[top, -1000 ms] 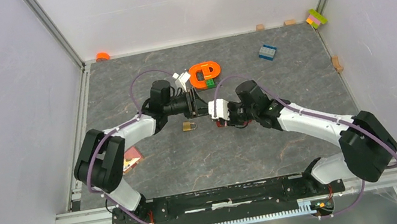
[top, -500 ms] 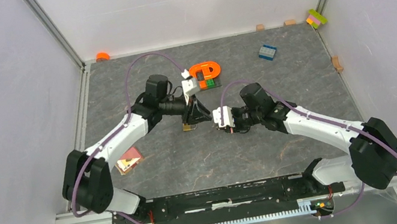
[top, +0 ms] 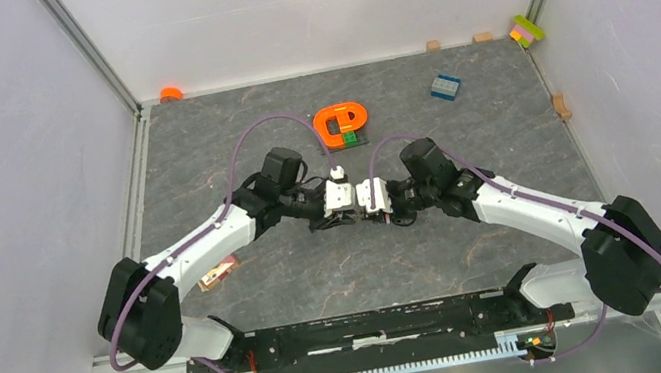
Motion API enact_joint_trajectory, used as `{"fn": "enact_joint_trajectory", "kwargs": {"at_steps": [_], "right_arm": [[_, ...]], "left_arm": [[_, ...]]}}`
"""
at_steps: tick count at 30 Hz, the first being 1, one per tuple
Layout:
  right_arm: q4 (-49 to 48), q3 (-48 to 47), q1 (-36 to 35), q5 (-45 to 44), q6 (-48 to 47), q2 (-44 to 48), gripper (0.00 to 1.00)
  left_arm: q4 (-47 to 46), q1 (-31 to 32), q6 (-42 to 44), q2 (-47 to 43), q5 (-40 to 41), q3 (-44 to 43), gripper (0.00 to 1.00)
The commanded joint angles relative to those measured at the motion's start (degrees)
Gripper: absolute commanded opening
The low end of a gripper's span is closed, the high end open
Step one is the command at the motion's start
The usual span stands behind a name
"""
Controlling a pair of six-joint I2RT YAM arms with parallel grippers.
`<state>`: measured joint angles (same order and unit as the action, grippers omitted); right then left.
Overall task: Unlock with the key
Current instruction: Unlock the lock.
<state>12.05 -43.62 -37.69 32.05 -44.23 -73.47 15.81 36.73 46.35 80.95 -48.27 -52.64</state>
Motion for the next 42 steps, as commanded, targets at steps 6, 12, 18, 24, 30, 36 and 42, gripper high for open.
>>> {"fn": "enact_joint_trajectory", "kwargs": {"at_steps": [6, 12, 18, 24, 30, 36, 42], "right_arm": [[-1.2, -0.6, 0.4, 2.2, 0.3, 0.7, 0.0], [-1.1, -0.7, 0.6, 2.8, 0.4, 0.2, 0.0], [-1.0, -1.0, 1.0, 3.6, 1.0, 0.0, 0.0], [-0.3, -1.7, 1.6, 5.1, 1.6, -1.0, 0.0], [0.1, -2.3, 1.8, 6.9, 2.6, -2.4, 0.0], [0.5, -2.8, 1.9, 8.1, 3.0, -3.3, 0.0], [0.6, -2.8, 2.0, 8.5, 3.0, -3.6, 0.0]], "left_arm": [[-5.9, 1.1, 5.3, -0.3, 2.8, 0.8, 0.29], [-7.6, 2.1, 5.3, -0.6, 3.4, 1.8, 0.28], [-9.8, 3.4, 7.5, -2.1, 4.7, 4.8, 0.16], [-13.5, 4.4, 10.8, -4.6, 6.0, 8.7, 0.04], [-14.8, 6.3, 16.1, -6.4, 9.2, 11.6, 0.02], [-15.5, 7.6, 19.0, -7.5, 12.8, 13.0, 0.03], [-15.5, 7.5, 19.4, -8.4, 15.2, 13.4, 0.22]]}}
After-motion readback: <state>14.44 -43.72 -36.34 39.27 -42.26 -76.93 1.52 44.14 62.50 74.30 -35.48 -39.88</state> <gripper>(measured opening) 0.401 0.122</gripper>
